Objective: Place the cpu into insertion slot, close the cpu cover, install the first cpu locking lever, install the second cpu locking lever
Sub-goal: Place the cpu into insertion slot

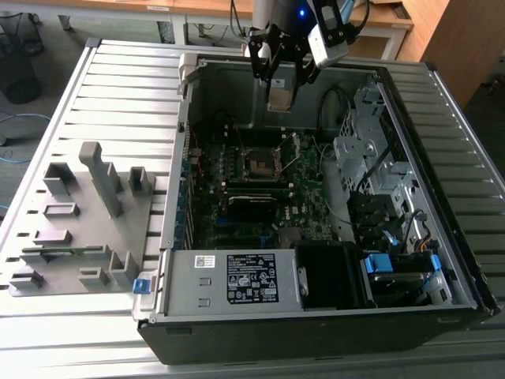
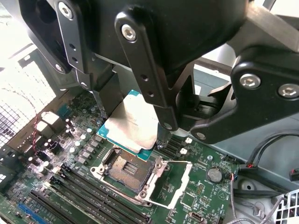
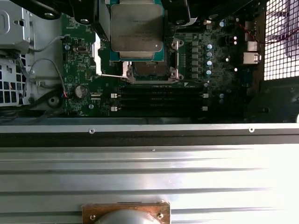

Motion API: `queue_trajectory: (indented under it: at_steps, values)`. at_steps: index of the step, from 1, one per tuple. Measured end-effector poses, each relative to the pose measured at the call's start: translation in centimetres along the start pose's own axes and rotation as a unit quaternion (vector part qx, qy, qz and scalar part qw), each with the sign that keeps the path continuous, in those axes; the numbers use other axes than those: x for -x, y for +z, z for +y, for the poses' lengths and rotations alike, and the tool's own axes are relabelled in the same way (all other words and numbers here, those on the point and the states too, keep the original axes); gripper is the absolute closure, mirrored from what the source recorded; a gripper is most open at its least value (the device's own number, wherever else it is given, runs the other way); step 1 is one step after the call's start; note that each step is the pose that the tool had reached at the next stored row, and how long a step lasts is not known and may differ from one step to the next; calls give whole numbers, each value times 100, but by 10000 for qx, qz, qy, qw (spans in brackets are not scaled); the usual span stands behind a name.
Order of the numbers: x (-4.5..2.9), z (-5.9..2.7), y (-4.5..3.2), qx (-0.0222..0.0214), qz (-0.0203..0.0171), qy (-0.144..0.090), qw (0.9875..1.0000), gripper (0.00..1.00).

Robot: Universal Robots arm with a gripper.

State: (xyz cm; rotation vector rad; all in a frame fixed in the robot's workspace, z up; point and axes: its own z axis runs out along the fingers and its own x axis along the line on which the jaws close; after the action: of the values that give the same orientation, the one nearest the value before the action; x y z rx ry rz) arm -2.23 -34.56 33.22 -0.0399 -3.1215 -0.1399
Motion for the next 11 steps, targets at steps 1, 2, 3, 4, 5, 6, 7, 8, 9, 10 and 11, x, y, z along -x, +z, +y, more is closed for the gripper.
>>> queue_trajectory:
  at_steps: [1,2,3,4,5,6,7,8,9,10,11]
  values:
    - [0,-1,5,-1,0,0,10000,46]
    - [0,-1,11,-2,1,0,10000,46]
    - [0,-1,10,-2,1,0,10000,46]
    - [0,-1,10,-3,1,0,10000,46]
    - [0,-1,10,-3,1,0,10000,46]
    - [0,-1,13,-2,1,0,10000,46]
    - [0,-1,16,-2,1,0,10000,46]
    - [0,-2,16,-2,1,0,10000,46]
    - [0,-2,16,-2,1,0,10000,46]
    - [0,-1,19,-1,1,0,10000,46]
    - [1,-2,22,0,0,0,10000,46]
